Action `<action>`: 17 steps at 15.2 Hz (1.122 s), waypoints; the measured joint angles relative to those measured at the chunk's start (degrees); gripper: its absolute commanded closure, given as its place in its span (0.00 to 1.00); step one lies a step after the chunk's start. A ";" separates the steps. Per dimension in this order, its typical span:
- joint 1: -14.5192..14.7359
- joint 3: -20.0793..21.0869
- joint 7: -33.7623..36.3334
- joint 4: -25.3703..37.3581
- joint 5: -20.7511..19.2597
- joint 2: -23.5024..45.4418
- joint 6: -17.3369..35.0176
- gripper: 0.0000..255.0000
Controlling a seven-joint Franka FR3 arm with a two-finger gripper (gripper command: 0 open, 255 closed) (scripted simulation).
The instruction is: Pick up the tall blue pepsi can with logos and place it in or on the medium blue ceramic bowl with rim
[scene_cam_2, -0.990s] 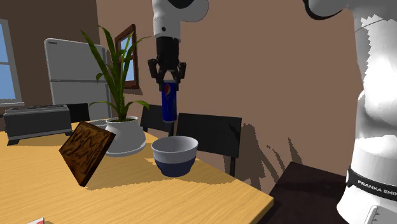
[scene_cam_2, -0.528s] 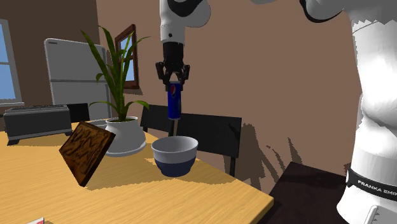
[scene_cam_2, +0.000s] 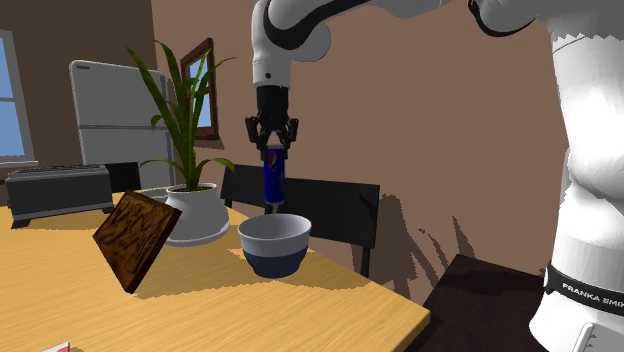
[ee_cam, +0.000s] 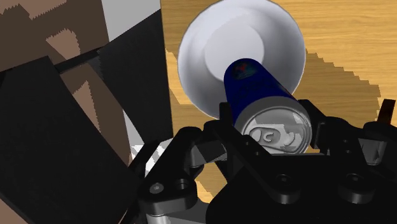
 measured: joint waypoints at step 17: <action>0.07 -0.26 0.72 -6.55 -0.89 1.75 8.20 1.00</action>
